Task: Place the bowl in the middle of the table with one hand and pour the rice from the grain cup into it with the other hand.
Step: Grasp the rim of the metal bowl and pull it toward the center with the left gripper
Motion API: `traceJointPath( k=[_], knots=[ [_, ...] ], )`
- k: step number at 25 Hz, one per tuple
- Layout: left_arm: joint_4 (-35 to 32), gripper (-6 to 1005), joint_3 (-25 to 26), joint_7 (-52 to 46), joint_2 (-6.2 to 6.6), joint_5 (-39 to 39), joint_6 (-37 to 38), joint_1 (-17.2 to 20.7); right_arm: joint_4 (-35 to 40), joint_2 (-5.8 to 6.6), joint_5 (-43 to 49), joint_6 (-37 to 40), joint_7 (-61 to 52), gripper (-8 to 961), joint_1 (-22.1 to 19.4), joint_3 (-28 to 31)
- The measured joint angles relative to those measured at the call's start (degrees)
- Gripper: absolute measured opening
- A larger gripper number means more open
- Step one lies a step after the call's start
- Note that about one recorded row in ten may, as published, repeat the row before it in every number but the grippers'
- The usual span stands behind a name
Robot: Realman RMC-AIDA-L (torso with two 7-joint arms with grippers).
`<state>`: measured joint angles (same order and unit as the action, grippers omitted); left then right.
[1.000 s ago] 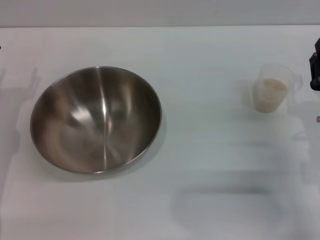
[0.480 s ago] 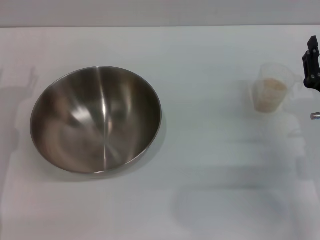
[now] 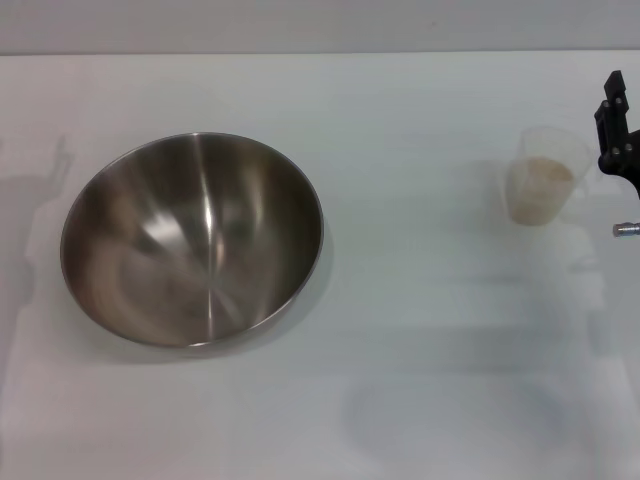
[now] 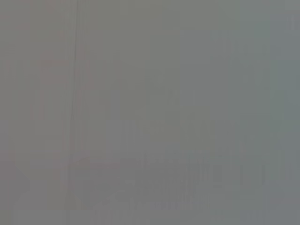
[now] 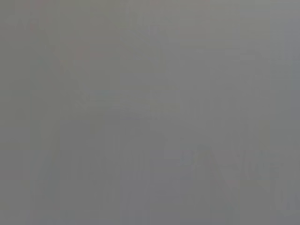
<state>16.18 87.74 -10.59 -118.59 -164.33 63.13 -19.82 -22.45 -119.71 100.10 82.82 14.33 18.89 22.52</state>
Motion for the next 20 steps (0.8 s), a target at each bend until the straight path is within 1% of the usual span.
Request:
traceJointPath(
  k=[5,16,19,20],
  knots=[
    [0.11,820,0.15,0.04,0.18,0.00,-1.66,-0.56,-0.15,0.00,0.01,-0.09,0.00,500,0.06,-0.03],
    [1.50,815,1.09,-0.50,0.02,0.06,-1.60,-0.64,-0.08,0.00,0.01,-0.21,0.00,500,-0.14,-0.03],
    [2.44,814,0.84,-0.68,0.01,-0.02,-1.37,-0.12,0.08,0.00,0.01,-0.25,0.00,500,-0.13,-0.02],
    [4.66,814,-0.40,-1.90,0.22,-0.38,-2.16,0.94,0.15,0.00,0.01,-0.32,0.00,500,-0.07,-0.03]
  ],
)
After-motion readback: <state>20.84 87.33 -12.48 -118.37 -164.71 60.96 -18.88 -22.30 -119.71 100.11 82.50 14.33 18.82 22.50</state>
